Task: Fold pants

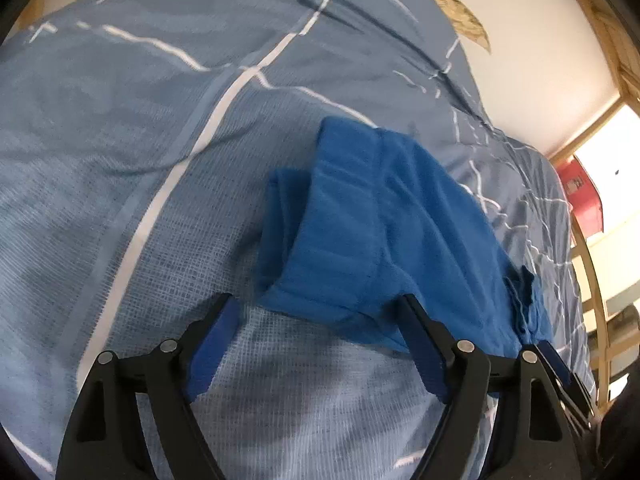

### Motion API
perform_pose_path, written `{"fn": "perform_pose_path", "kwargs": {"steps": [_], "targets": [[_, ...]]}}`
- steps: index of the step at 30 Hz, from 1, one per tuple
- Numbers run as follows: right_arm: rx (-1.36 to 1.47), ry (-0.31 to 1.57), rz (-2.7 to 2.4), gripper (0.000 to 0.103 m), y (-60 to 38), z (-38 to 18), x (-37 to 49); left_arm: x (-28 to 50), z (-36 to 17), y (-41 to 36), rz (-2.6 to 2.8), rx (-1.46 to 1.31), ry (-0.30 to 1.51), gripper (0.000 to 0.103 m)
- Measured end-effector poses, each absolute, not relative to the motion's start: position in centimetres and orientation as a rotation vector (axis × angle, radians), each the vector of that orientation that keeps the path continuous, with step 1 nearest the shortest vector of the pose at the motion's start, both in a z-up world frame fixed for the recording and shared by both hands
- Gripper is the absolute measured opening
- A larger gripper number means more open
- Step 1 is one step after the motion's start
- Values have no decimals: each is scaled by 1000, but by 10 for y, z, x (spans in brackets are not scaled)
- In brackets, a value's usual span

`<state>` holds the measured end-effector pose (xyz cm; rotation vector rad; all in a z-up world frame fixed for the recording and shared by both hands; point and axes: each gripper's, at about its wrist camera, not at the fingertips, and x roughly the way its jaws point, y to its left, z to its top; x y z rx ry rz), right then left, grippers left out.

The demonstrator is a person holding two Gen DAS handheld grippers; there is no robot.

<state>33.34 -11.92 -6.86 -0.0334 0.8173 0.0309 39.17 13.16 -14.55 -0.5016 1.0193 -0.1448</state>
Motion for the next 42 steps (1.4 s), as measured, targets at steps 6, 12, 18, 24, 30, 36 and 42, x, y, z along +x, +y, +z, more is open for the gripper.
{"fn": "perform_pose_path", "kwargs": {"steps": [6, 12, 18, 24, 30, 36, 42], "targets": [[-67, 826, 16, 55, -115, -75, 337, 397, -154, 138, -152, -613, 1031, 56], [-45, 826, 43, 55, -123, -77, 332, 387, -130, 126, -158, -514, 961, 41], [13, 770, 57, 55, -162, -64, 315, 376, -69, 75, -152, -215, 796, 38], [68, 736, 3, 55, -222, -51, 309, 372, -26, 3, -201, 55, 646, 33], [134, 713, -44, 55, -283, -46, 313, 374, -3, -69, -320, 160, 557, 27], [169, 707, -82, 55, -338, -55, 314, 374, -4, -148, -513, 194, 543, 15], [224, 720, -109, 55, -377, -72, 307, 362, -27, -197, -680, 233, 593, 15]]}}
